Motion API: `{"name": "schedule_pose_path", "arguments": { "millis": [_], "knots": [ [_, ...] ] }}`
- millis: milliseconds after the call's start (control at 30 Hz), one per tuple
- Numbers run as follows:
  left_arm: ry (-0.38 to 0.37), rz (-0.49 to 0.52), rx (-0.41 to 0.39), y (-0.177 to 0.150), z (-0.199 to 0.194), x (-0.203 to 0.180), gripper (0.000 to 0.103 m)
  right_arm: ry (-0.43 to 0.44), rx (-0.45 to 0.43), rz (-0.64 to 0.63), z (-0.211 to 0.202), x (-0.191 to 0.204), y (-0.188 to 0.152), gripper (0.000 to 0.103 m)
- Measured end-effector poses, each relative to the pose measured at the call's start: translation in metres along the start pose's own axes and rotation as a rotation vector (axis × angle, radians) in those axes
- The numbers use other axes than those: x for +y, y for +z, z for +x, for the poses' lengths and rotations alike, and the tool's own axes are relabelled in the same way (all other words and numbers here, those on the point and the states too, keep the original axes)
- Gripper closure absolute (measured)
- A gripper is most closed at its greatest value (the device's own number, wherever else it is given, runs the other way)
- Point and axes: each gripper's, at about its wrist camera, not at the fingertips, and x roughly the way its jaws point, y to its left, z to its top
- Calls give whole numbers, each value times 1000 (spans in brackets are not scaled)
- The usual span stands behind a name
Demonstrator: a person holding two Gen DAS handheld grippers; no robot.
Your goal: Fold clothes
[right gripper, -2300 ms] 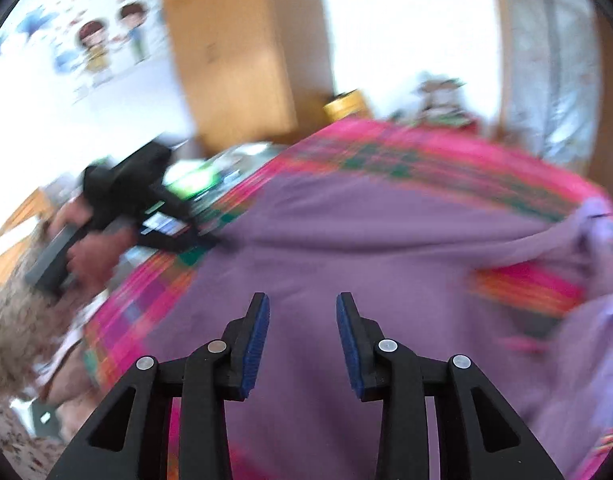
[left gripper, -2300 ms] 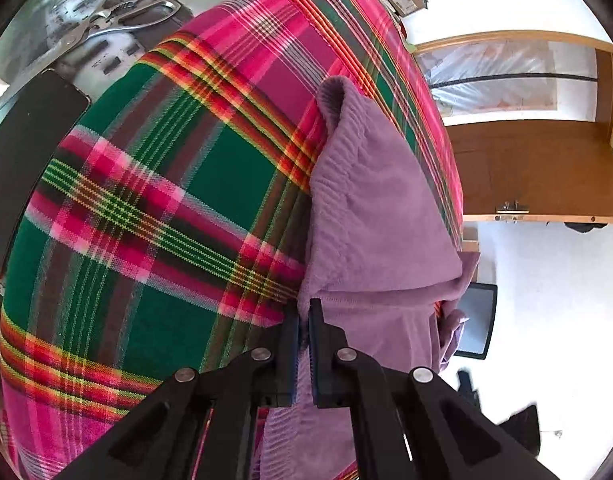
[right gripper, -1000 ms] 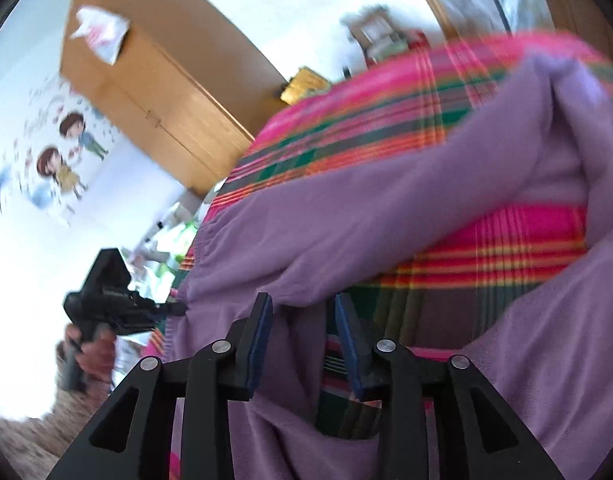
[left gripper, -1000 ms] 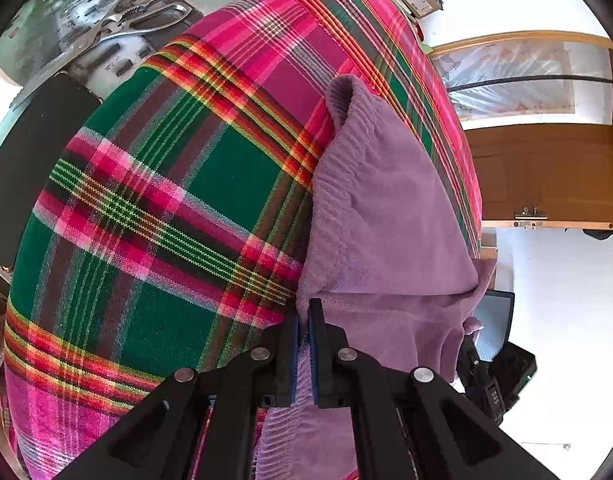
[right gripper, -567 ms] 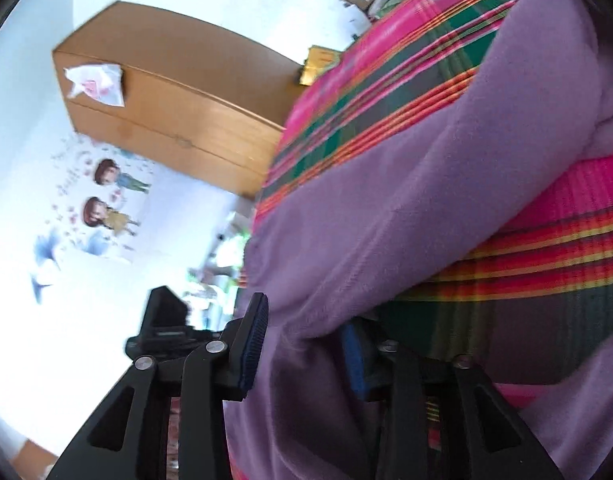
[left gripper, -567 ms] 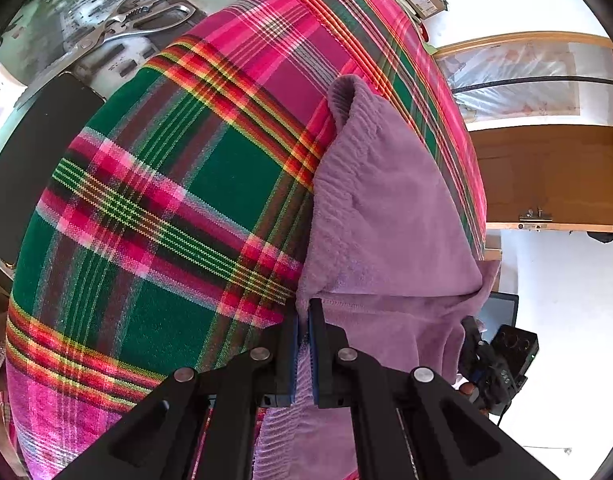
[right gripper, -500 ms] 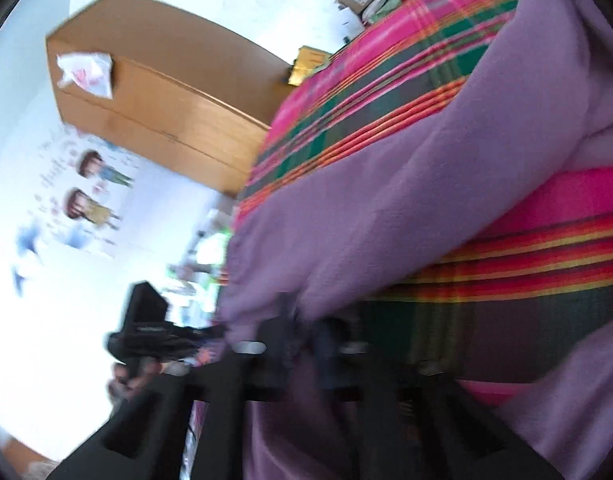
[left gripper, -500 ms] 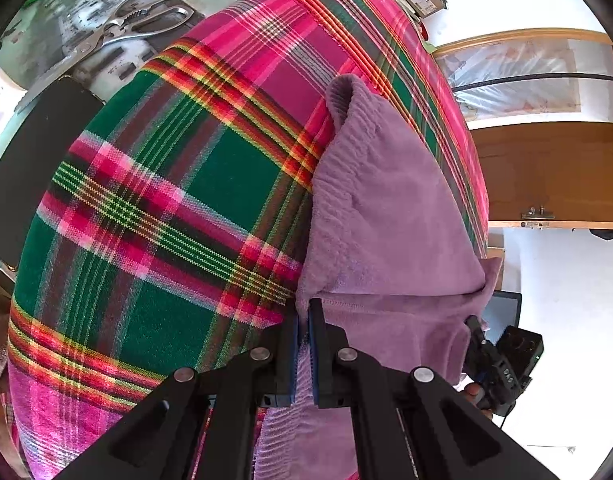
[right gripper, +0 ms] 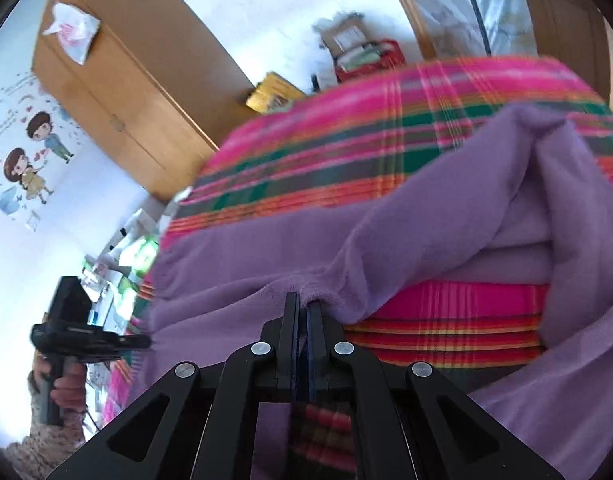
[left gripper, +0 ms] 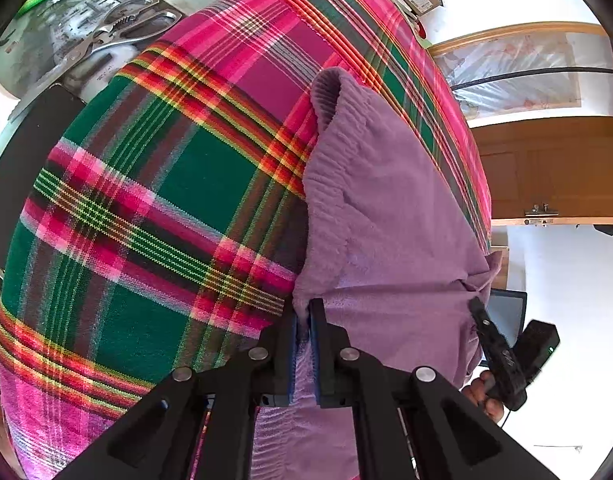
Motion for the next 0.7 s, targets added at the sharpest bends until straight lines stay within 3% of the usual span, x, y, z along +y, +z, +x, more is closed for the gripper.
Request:
{"name": "schedule_pose_path", "arguments": {
  "millis": [100, 300, 367, 433, 600, 700],
  "knots": [
    [8, 2, -1, 1, 2, -4, 97, -66, 30, -42, 14, 4, -5, 99],
    [13, -5, -2, 3, 7, -11, 96, -264, 26, -330, 23, 33, -25, 99],
    [18, 4, -5, 3, 8, -14, 96, -303, 32, -374, 23, 36, -28, 99],
    [24, 7, -8, 4, 8, -15, 96, -307, 35, -365, 20, 37, -28, 97],
    [26, 14, -28, -1, 0, -11, 93, -281, -6, -280, -14, 31, -30, 81],
    [26, 18, -41, -4, -6, -9, 93, -277, -49, -251, -38, 27, -36, 80]
  ]
}}
